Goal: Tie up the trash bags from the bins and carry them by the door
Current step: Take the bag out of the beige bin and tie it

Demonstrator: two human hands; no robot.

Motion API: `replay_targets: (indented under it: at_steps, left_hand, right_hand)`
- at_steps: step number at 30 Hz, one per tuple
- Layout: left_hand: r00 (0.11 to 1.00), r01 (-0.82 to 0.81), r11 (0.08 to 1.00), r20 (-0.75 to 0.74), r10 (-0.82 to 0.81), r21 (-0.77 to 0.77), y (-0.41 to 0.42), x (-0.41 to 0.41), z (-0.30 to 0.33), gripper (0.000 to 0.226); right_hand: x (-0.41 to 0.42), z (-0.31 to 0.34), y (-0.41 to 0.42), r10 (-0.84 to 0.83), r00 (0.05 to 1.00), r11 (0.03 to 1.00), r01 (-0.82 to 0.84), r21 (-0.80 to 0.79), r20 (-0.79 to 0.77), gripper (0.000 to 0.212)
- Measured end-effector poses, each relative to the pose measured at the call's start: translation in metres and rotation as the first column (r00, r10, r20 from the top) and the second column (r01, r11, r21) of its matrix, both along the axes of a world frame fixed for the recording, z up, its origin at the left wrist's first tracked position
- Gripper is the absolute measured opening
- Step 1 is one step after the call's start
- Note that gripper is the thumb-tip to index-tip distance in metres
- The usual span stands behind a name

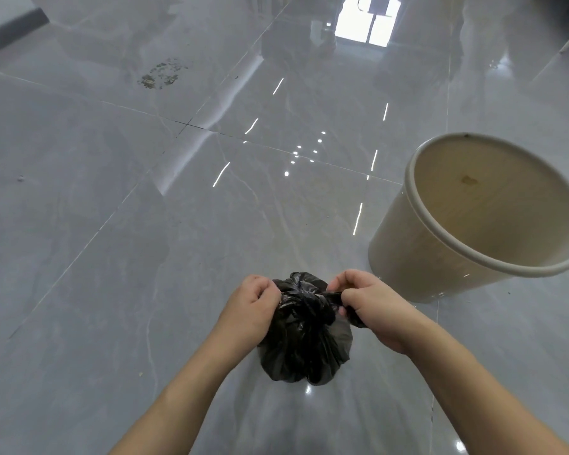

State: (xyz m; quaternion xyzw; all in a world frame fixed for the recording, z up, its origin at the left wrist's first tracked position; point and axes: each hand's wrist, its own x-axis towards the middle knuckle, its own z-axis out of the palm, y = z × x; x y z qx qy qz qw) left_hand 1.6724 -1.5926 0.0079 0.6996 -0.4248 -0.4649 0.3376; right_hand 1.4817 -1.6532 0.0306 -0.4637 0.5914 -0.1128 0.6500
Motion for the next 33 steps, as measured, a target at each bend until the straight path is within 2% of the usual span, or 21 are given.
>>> replay_targets:
  at_steps: [3, 6, 8, 10, 11, 13, 14, 15, 16, 18, 20, 22, 24, 26, 28, 29, 31, 33]
  left_hand:
    - [0.997, 0.022, 0.999, -0.079, -0.019, 0.042, 0.002, 0.007, 0.006, 0.023]
    - [0.999, 0.041, 0.998, -0.029, -0.039, 0.052, 0.005, 0.031, 0.004, 0.02]
    - [0.991, 0.009, 0.997, 0.131, -0.02, 0.083, 0.008, 0.052, -0.008, 0.028]
    - [0.954, -0.028, 0.989, 0.299, -0.016, 0.143, 0.014, 0.061, -0.021, 0.031]
    - [0.947, -0.045, 0.986, 0.32, -0.009, 0.161, 0.016, 0.061, -0.025, 0.028]
    - [0.966, -0.057, 0.985, 0.258, 0.014, 0.16, 0.017, 0.056, -0.03, 0.013]
    - [0.975, -0.05, 0.987, 0.22, 0.014, 0.156, 0.016, 0.052, -0.03, 0.006]
    - [0.977, -0.027, 0.988, 0.213, -0.007, 0.154, 0.014, 0.05, -0.03, 0.016]
    - [0.967, 0.024, 0.988, 0.246, -0.061, 0.152, 0.012, 0.048, -0.03, 0.026]
    - [0.903, 0.131, 0.975, 0.383, -0.192, 0.179, 0.007, 0.044, -0.026, 0.029]
    - [0.832, 0.206, 0.953, 0.473, -0.291, 0.224, 0.005, 0.035, -0.023, 0.019]
    - [0.758, 0.234, 0.925, 0.539, -0.367, 0.3, 0.005, 0.024, -0.019, 0.034]
    - [0.704, 0.302, 0.889, 0.549, -0.451, 0.344, 0.009, 0.019, -0.021, 0.051]
    - [0.775, 0.36, 0.875, 0.418, -0.474, 0.324, 0.015, 0.026, -0.022, 0.052]
    - [0.85, 0.347, 0.896, 0.311, -0.425, 0.276, 0.016, 0.042, -0.024, 0.051]
    - [0.842, 0.342, 0.901, 0.339, -0.42, 0.266, 0.016, 0.047, -0.024, 0.052]
    - [0.764, 0.36, 0.9, 0.476, -0.436, 0.247, 0.015, 0.046, -0.025, 0.05]
    - [0.684, 0.423, 0.877, 0.555, -0.474, 0.228, 0.014, 0.038, -0.021, 0.04]
  right_hand:
    - [0.005, -0.007, -0.002, 0.043, 0.986, 0.962, -0.085, -0.258, -0.163, 0.033]
    - [-0.003, -0.02, -0.003, 0.047, 0.907, 0.868, -0.244, -0.433, -0.418, 0.027]
    - [-0.016, -0.03, -0.003, 0.043, 0.804, 0.841, -0.35, -0.412, -0.593, 0.023]
    - [-0.023, -0.037, -0.002, 0.063, 0.755, 0.834, -0.399, -0.382, -0.653, 0.02]
    - [-0.022, -0.039, -0.002, 0.082, 0.741, 0.822, -0.428, -0.375, -0.667, 0.018]
    - [-0.014, -0.04, -0.003, 0.149, 0.717, 0.809, -0.484, -0.333, -0.681, 0.013]
    - [-0.01, -0.04, -0.002, 0.203, 0.708, 0.818, -0.503, -0.28, -0.677, 0.016]
    - [-0.007, -0.04, 0.0, 0.259, 0.71, 0.834, -0.506, -0.22, -0.655, 0.024]
    - [-0.006, -0.041, 0.002, 0.305, 0.721, 0.848, -0.503, -0.166, -0.622, 0.034]
    - [-0.005, -0.04, 0.003, 0.384, 0.735, 0.861, -0.503, -0.071, -0.559, 0.048]
    - [-0.004, -0.041, 0.003, 0.441, 0.772, 0.869, -0.495, 0.002, -0.458, 0.045]
    - [-0.003, -0.042, 0.003, 0.429, 0.838, 0.897, -0.438, 0.052, -0.339, 0.04]
    - [-0.009, -0.042, 0.002, 0.372, 0.891, 0.928, -0.364, 0.079, -0.261, 0.039]
    - [-0.021, -0.043, 0.0, 0.307, 0.921, 0.952, -0.303, 0.053, -0.241, 0.042]
    - [-0.031, -0.042, -0.002, 0.244, 0.948, 0.97, -0.239, 0.048, -0.206, 0.044]
    - [-0.034, -0.042, -0.002, 0.202, 0.964, 0.979, -0.192, 0.073, -0.173, 0.044]
    - [-0.033, -0.042, -0.003, 0.051, 0.998, 0.98, -0.041, 0.194, -0.048, 0.045]
    - [-0.026, -0.043, -0.002, -0.238, 0.963, 0.908, 0.174, 0.382, 0.127, 0.045]
